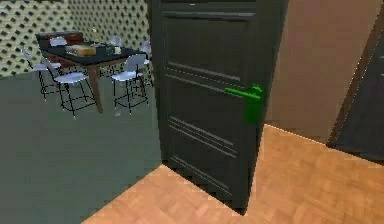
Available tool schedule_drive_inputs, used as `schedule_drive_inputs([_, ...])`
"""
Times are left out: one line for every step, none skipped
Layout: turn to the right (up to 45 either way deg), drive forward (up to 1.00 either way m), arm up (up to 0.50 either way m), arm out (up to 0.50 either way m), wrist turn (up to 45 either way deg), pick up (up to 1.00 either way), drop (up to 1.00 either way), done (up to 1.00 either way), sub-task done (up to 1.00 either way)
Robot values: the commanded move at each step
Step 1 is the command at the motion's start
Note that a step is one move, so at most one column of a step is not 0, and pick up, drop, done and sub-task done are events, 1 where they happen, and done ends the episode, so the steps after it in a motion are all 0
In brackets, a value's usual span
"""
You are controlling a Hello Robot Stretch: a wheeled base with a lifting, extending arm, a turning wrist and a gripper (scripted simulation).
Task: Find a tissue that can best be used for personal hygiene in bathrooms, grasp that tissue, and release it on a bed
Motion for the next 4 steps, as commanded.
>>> schedule_drive_inputs([-45.0, 0.00, 0.00, 0.00, 0.0, 0.00, 0.00, 0.00, 0.00])
schedule_drive_inputs([-3.0, 0.00, 0.00, 0.00, 0.0, 0.00, 0.00, 0.00, 0.00])
schedule_drive_inputs([0.0, 0.85, 0.00, 0.00, 0.0, 0.00, 0.00, 0.00, 0.00])
schedule_drive_inputs([-24.0, 0.00, 0.00, 0.00, 0.0, 0.00, 0.00, 0.00, 0.00])
